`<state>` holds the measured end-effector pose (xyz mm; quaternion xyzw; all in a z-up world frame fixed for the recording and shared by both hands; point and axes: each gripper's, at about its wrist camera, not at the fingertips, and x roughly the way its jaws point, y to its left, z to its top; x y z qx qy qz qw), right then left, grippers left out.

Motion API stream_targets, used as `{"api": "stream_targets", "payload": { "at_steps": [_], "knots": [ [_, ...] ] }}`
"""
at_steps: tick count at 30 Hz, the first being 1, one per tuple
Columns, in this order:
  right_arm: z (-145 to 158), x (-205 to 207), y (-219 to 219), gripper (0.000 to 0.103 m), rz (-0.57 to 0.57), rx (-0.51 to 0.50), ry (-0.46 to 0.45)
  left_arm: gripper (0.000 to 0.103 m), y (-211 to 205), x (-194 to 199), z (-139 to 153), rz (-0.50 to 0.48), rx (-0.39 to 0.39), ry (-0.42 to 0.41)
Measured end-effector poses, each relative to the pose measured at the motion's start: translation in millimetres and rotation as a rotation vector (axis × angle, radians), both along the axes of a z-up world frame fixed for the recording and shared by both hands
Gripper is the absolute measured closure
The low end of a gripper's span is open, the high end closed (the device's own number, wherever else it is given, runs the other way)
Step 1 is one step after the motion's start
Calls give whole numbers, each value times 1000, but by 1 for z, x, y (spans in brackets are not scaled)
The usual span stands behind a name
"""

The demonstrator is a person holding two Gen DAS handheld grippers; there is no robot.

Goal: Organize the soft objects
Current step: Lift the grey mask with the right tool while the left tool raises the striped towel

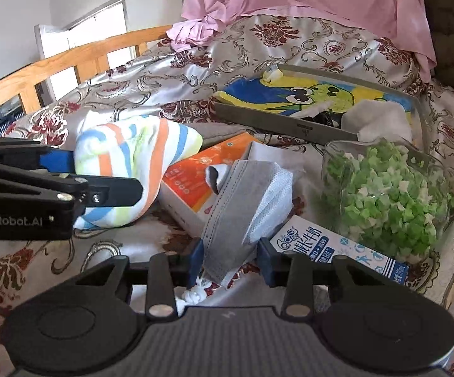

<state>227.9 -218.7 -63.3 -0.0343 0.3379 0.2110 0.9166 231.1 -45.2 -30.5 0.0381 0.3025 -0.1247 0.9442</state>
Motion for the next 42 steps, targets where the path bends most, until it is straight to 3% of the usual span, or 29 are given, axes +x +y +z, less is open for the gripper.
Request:
{"api": "stream_targets", "payload": {
  "at_steps": [3,9,15,17,20,22,27,36,42],
  "knots": [
    [1,0,0,74,11,6,-1,36,-1,4,0,28,-14,-9],
    [4,-4,3,82,40,4,-11,28,-3,15,-6,114,-29,-9],
    [7,-6,2,90,22,-7,-20,28,-3,27,-8,161,-35,-8],
    [8,-6,0,91,10,-6,-22,31,-3,29,-10,166,-9,-7],
    [8,-5,-2,92,1,-4,-20,45,-8,28,-14,167,69,-23],
    [9,-6,-2,93,-1,-5,-25,62,-11,25,-15,166,126,-42],
    [14,-10,-3,95,-13,-29,-57,86,-20,11,-14,142,237,-113],
    [27,-24,-8,96,-58,-82,-152,91,-45,-23,-2,28,341,-221],
    [39,-26,-24,96,-114,-33,-191,91,-56,-41,11,-6,338,-269]
  ]
}}
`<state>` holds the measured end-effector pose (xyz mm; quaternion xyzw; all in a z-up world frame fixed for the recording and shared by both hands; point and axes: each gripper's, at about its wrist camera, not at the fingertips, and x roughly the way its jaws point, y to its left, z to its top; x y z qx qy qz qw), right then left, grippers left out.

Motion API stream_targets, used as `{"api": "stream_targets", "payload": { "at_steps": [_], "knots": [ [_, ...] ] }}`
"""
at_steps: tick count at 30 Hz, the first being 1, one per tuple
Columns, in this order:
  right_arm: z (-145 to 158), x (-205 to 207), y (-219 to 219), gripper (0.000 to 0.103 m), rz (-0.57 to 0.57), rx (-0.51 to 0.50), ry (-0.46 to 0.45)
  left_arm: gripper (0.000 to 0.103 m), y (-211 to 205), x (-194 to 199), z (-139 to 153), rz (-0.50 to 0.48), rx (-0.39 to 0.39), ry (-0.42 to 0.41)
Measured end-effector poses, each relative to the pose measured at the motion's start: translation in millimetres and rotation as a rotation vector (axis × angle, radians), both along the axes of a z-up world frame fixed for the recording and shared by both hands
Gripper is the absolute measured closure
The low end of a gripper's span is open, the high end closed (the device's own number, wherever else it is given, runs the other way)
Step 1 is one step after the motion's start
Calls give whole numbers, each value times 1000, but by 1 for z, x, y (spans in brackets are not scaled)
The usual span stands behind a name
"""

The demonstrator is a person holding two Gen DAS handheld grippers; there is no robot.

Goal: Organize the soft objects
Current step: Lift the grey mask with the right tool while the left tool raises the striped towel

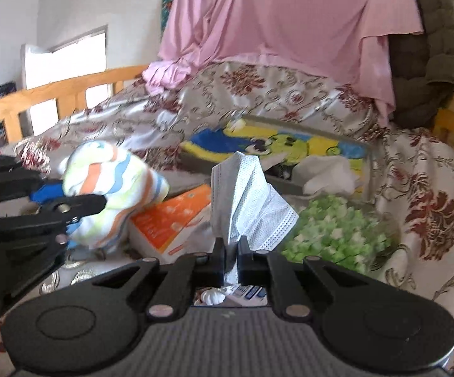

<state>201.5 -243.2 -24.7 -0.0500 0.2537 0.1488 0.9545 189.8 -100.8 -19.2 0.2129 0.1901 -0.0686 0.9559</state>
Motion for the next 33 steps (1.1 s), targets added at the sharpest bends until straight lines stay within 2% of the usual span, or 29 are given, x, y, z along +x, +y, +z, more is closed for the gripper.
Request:
{"api": "stream_targets", "payload": {
  "at_steps": [8,15,22,26,29,33],
  "knots": [
    [13,-1,-20,96,-44,75,-53,92,0,-10,34,0,-70,-90],
    [23,-3,-30,95,-48,139,-133,92,1,-7,72,-24,-180,-173],
    [32,1,-40,95,-57,179,-232,92,-12,6,93,-85,-173,-258],
    [30,15,-45,95,-75,176,-230,92,-18,26,98,-95,-190,-257],
    [26,28,-47,95,-85,192,-215,92,-16,48,100,-92,-232,-234],
    [25,56,-50,95,-78,225,-223,91,-18,78,99,-94,-245,-228]
  ]
}}
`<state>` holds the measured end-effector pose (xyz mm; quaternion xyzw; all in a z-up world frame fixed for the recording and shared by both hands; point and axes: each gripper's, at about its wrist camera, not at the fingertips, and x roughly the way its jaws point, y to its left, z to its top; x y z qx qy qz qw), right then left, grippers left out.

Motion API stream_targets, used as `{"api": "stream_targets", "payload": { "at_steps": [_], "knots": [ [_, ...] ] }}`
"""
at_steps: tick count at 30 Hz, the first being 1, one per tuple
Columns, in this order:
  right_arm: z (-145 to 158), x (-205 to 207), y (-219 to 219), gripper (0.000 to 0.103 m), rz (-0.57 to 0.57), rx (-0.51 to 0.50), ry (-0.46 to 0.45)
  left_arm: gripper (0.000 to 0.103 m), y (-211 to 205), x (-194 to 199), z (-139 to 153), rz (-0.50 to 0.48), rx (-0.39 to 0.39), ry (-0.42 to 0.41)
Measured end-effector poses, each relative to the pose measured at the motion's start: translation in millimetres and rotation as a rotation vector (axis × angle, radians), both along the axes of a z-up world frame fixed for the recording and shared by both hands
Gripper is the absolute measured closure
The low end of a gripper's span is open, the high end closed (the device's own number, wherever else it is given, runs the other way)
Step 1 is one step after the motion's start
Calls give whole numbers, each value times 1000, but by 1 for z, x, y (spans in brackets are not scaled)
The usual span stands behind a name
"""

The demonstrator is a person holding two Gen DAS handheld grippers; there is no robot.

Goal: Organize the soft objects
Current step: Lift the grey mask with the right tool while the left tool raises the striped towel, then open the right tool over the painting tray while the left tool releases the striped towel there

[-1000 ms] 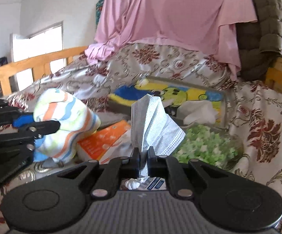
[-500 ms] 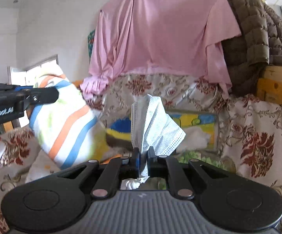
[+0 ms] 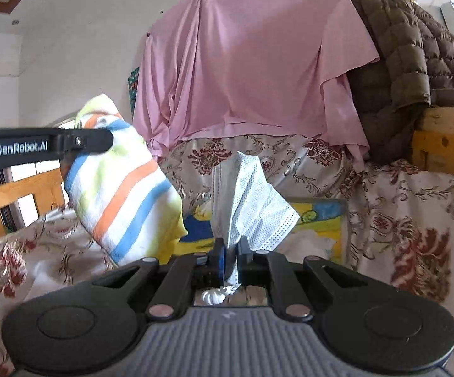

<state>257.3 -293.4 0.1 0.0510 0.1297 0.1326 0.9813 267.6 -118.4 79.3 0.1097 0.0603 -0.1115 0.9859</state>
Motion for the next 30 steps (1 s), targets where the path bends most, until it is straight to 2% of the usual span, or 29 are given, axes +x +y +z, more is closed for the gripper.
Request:
{"api": "stream_targets", "payload": {
  "at_steps": [6,9,13,17,23,26,30],
  "knots": [
    [-6,53,-19,95,-25,63,21,91,-13,57,-3,-5,-29,-10],
    [-10,79,-38,95,-32,183,54,91,-24,89,-7,-5,-49,-15],
    [-14,108,-50,95,-50,232,62,91,-41,130,-19,-7,-89,-16],
    [-20,138,-60,95,-46,326,105,91,-56,163,-33,-7,-107,-17],
    [-40,166,-74,89,-62,447,208,91,-65,198,-55,4,-106,46],
    [-46,174,-79,88,-74,454,230,91,-64,207,-70,23,-103,95],
    [-47,176,-77,79,-78,447,246,89,-57,214,-88,67,-103,181]
  ]
}}
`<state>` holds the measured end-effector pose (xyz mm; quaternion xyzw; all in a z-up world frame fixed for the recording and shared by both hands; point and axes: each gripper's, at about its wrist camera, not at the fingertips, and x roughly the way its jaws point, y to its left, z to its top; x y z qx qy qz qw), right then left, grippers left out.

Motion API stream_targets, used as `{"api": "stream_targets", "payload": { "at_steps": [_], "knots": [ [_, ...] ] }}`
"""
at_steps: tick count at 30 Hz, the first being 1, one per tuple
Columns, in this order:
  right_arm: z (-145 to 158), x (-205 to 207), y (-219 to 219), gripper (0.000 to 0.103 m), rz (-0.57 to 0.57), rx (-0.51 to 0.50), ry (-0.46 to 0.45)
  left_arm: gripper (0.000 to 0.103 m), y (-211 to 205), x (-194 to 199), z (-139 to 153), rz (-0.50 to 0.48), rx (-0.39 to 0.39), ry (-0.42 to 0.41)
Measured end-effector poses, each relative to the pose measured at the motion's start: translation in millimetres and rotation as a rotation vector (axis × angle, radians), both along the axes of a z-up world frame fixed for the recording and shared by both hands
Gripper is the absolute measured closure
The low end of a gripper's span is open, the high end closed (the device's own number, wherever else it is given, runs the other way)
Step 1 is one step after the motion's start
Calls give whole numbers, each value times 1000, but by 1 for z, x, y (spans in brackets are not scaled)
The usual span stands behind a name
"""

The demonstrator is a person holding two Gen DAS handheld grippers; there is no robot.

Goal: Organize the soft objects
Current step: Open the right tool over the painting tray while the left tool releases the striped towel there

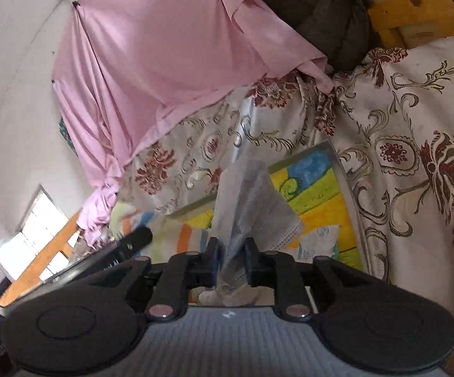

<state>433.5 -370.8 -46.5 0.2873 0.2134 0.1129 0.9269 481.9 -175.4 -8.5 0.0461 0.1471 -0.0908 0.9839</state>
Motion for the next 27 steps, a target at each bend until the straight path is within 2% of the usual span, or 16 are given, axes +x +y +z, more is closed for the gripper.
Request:
{"api": "stream_targets", "payload": {
  "at_steps": [2,4,8,10,11,13,16,21,27],
  "knots": [
    [-1,3,1,73,4,-8,21,86,2,6,-8,-4,6,83],
    [-1,4,1,52,4,-11,27,84,4,10,-14,9,14,137],
    [-2,4,0,40,2,-4,33,81,9,14,-21,20,18,203],
    [-1,3,0,33,1,-3,30,76,13,14,-21,27,12,216],
    [-1,3,0,31,2,-4,29,74,14,13,-21,32,8,219],
    [0,3,1,25,2,-6,28,62,17,11,-20,35,4,224],
    [2,1,2,19,-4,-18,26,51,21,7,-17,42,2,212],
    [12,-5,2,13,0,-22,18,32,30,-5,-6,62,-31,191],
    [38,-27,2,5,1,-38,-30,20,42,-25,18,78,-77,159]
  ]
}}
